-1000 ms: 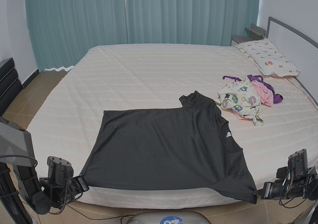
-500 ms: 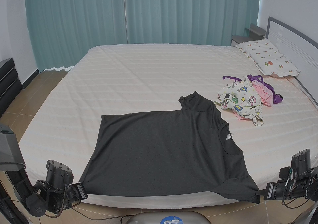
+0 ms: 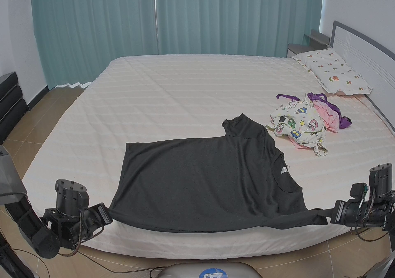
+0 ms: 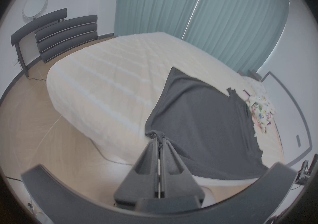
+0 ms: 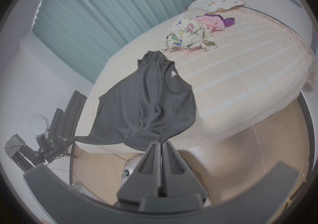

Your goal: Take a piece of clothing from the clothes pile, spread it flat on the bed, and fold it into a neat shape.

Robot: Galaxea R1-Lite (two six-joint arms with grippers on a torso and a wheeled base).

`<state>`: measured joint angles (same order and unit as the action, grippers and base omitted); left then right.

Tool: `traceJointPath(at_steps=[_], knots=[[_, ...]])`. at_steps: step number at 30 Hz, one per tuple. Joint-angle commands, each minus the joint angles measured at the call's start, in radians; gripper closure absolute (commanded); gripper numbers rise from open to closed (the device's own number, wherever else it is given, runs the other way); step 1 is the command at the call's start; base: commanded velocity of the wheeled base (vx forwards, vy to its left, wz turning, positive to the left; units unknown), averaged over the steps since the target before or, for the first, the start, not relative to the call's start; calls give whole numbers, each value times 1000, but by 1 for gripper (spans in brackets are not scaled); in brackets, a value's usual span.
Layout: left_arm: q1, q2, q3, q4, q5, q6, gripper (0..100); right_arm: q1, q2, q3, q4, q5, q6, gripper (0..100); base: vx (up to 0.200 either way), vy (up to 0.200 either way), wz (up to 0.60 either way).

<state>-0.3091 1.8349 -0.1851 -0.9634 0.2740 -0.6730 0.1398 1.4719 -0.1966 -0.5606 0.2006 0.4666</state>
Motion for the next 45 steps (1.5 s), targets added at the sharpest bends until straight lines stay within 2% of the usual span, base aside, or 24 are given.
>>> traceJointPath(at_steps=[1, 8, 22, 27, 28, 35, 45], knots=[[31, -3, -85, 5, 1, 1, 100, 0, 51, -78, -4, 6, 0, 100, 0, 0, 0], [67, -11, -132, 18, 1, 1, 100, 0, 87, -188, -4, 2, 7, 100, 0, 0, 0], [70, -36, -30, 18, -1, 4, 100, 9, 36, -136, -2, -3, 3, 100, 0, 0, 0], [70, -5, -70, 17, -3, 4, 100, 9, 59, -149, -4, 3, 3, 100, 0, 0, 0], [71, 38, -126, 18, -3, 3, 100, 9, 96, -178, -4, 3, 6, 100, 0, 0, 0], [78, 145, -226, 18, -3, 3, 100, 4, 214, -267, -5, 3, 1, 100, 0, 0, 0], [130, 279, -398, 20, 1, 10, 100, 4, 413, -440, -5, -6, -2, 100, 0, 0, 0]])
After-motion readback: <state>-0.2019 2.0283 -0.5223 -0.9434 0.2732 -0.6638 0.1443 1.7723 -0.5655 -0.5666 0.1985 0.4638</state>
